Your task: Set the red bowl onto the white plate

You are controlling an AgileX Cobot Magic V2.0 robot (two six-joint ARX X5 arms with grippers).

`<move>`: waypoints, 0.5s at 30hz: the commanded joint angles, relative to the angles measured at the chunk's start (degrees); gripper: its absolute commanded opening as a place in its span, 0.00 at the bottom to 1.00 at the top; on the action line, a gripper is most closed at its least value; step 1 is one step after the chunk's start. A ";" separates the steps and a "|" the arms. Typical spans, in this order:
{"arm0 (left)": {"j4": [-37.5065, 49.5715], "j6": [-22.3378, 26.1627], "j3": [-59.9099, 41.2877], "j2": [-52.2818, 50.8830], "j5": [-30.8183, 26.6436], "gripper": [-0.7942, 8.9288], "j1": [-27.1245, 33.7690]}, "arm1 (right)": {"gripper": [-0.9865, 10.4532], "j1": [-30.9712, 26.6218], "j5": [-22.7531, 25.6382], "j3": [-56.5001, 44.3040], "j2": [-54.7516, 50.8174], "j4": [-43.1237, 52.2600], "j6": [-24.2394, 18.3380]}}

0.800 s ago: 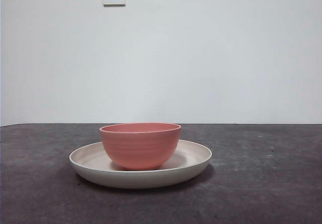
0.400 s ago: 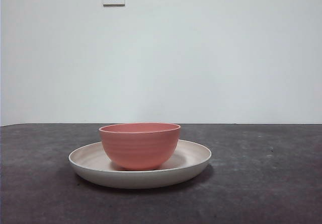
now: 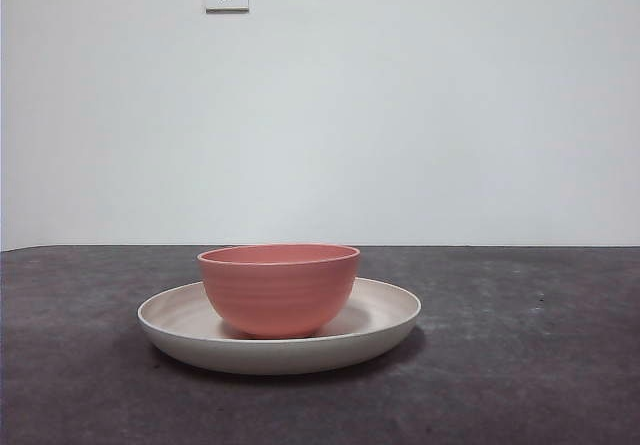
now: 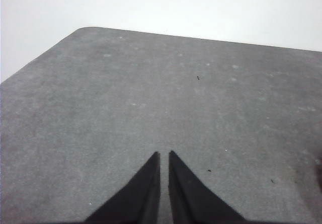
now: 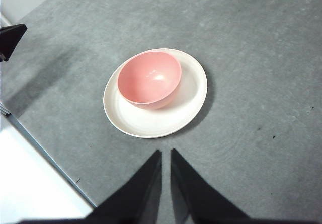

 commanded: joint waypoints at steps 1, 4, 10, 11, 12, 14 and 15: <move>-0.22 0.90 -1.18 -0.11 -0.20 0.11 -0.04 | 0.11 0.39 0.00 0.37 0.20 0.66 -0.28; -0.22 0.90 -1.18 -0.11 -0.20 0.11 -0.04 | 0.11 0.39 0.00 0.37 0.20 0.66 -0.28; -0.22 0.90 -1.16 -0.11 -0.20 0.11 -0.04 | 0.11 0.39 0.02 0.37 0.22 0.66 -0.28; -0.22 0.90 -1.16 -0.11 -0.22 0.11 -0.04 | 0.11 0.39 0.00 0.37 0.20 0.68 -0.28; -0.22 0.90 -1.18 -0.11 -0.22 0.11 -0.04 | 0.11 0.39 0.02 0.33 0.17 0.81 -0.28; -0.22 0.87 -1.16 -0.11 -0.20 0.11 -0.04 | 0.11 0.22 0.11 0.26 0.11 0.92 -0.28; -0.22 0.90 -1.16 -0.11 -0.20 0.11 -0.04 | 0.11 -0.15 -0.02 0.11 0.11 0.92 -0.28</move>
